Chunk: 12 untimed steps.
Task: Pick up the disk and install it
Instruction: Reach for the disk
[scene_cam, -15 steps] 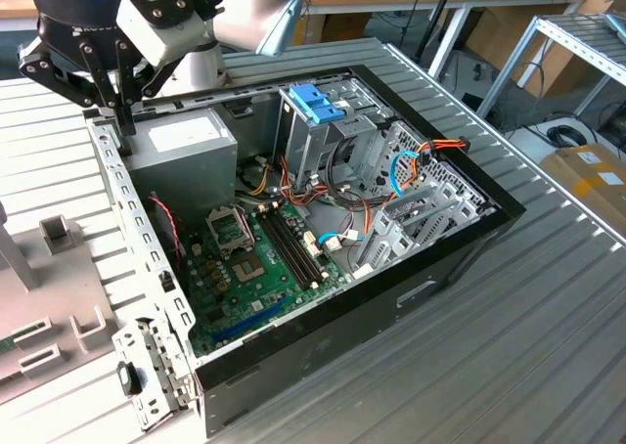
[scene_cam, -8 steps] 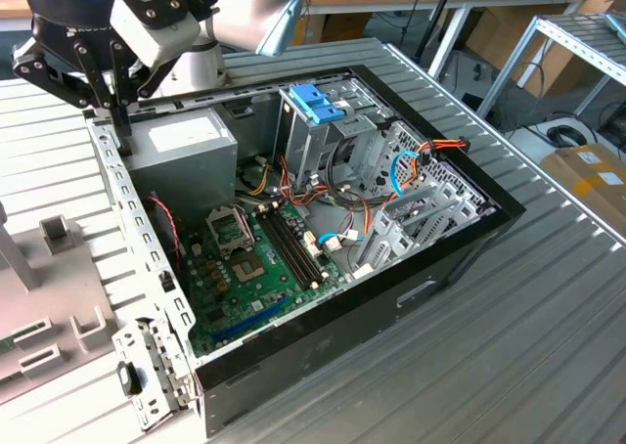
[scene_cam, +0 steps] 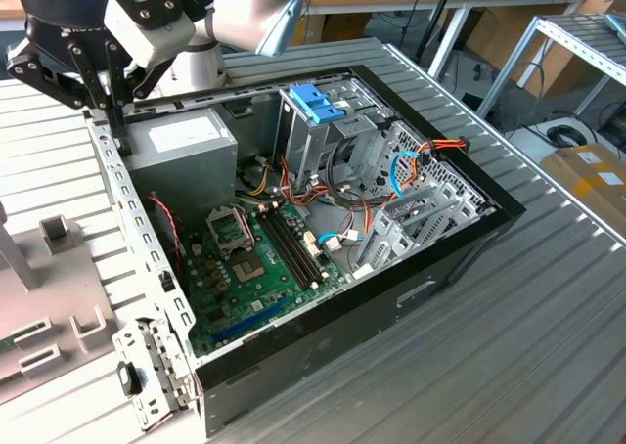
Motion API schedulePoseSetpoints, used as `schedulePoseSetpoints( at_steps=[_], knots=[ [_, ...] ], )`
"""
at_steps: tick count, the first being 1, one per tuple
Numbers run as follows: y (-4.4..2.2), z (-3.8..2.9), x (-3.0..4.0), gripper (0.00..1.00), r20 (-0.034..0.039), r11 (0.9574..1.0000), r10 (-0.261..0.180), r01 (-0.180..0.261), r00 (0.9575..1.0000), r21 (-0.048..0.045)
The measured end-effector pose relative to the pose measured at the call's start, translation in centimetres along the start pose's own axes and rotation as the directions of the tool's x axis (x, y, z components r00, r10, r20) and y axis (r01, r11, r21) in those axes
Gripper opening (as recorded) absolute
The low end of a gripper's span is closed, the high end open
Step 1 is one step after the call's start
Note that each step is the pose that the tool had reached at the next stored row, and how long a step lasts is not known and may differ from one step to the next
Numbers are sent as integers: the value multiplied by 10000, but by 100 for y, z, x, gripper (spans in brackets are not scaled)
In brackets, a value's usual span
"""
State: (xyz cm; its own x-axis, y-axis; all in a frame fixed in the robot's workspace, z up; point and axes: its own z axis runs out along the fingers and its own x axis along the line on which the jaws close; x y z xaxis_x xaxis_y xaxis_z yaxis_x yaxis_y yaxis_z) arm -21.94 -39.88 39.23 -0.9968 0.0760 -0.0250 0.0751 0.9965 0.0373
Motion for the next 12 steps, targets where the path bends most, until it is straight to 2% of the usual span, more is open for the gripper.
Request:
schedulePoseSetpoints(
  at_steps=[12],
  knots=[
    [-5,-1,64,10,1,10000,0,0,10000,-1]
  ],
)
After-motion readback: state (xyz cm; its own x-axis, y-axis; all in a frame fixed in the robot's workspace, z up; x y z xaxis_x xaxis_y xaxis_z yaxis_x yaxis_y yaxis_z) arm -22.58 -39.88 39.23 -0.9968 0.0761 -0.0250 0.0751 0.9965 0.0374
